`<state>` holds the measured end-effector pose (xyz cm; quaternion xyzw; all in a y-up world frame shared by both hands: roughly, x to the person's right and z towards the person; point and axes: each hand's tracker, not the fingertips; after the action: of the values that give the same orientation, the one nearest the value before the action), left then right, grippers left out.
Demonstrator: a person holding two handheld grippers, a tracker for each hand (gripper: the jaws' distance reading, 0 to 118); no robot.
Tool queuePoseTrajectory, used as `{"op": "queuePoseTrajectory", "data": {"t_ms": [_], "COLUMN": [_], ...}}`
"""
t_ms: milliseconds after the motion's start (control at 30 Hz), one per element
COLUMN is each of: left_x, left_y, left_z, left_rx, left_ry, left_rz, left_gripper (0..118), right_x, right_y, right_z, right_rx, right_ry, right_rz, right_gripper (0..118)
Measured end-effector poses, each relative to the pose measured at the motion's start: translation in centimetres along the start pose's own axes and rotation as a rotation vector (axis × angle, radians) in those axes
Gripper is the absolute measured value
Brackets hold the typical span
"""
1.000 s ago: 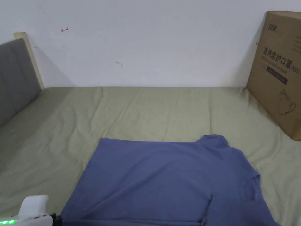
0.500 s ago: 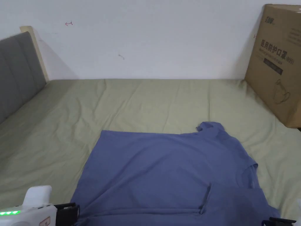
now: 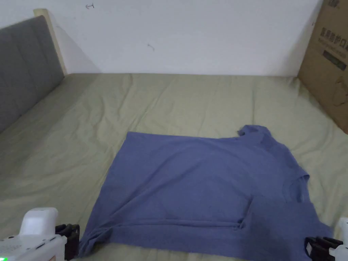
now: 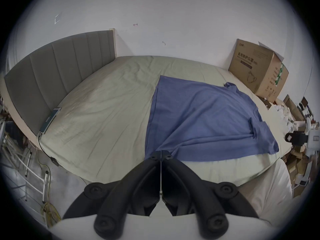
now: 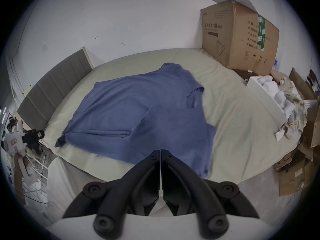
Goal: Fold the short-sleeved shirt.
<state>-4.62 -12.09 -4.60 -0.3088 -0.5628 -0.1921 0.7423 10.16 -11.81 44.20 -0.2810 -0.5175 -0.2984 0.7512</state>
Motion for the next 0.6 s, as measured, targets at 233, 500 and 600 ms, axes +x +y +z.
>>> {"op": "queuePoseTrajectory", "data": {"t_ms": [233,500,600], "left_x": [-1.8,-1.5,-1.2], "left_y": [-0.4,-0.3,-0.5], "left_z": [-3.3,-9.1,-10.8], "left_rx": [-0.109,-0.273,-0.336], "left_ry": [-0.012,-0.051,-0.026], "left_rz": [0.06,0.031,-0.039], "left_gripper": [94,10,5], "right_x": [0.3,2.6,2.9], "right_y": [-0.2,-0.7,-1.0], "right_z": [-1.3,-2.3,-2.8], "right_rx": [-0.045,-0.086,-0.094], "right_ry": [0.006,-0.039,-0.031], "right_rz": [-0.015,-0.072,-0.062], "right_gripper": [2,2,6]}}
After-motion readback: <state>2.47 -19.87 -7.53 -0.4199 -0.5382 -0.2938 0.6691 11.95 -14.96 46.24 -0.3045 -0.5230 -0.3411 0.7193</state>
